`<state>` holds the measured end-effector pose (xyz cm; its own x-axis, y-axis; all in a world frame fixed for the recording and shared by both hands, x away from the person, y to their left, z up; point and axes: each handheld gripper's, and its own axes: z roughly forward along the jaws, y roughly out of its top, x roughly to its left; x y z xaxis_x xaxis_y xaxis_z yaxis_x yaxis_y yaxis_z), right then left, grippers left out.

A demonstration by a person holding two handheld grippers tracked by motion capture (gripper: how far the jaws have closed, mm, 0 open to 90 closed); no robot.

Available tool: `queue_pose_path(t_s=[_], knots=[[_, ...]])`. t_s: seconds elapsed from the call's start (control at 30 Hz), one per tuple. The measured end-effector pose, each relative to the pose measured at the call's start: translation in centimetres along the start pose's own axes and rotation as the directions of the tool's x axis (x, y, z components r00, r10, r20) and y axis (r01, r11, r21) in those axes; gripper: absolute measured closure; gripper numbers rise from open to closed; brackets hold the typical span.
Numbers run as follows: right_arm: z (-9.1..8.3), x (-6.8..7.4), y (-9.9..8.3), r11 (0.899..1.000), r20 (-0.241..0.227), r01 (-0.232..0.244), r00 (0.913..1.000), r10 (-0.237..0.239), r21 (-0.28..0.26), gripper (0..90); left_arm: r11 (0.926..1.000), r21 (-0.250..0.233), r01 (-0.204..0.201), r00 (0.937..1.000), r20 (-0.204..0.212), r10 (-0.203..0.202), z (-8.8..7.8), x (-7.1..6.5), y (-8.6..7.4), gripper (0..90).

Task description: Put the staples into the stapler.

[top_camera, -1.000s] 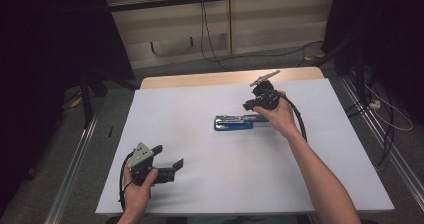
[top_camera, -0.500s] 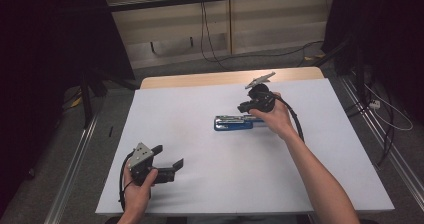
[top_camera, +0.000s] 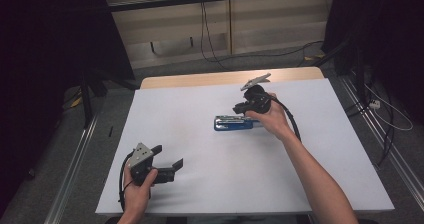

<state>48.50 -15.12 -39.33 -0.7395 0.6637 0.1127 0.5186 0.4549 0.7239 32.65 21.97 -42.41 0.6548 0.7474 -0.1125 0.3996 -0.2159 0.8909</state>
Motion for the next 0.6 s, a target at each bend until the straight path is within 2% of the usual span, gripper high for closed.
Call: queue_pose_path(t_s=[0.6], knots=[[1.8, 1.1, 0.8, 0.998, -0.049, 0.055, 0.9973, -0.054, 0.009, 79.4, 1.0, -0.003, 0.005, 1.0, 0.0, -0.005, 0.0, 0.0, 0.0, 4.3]])
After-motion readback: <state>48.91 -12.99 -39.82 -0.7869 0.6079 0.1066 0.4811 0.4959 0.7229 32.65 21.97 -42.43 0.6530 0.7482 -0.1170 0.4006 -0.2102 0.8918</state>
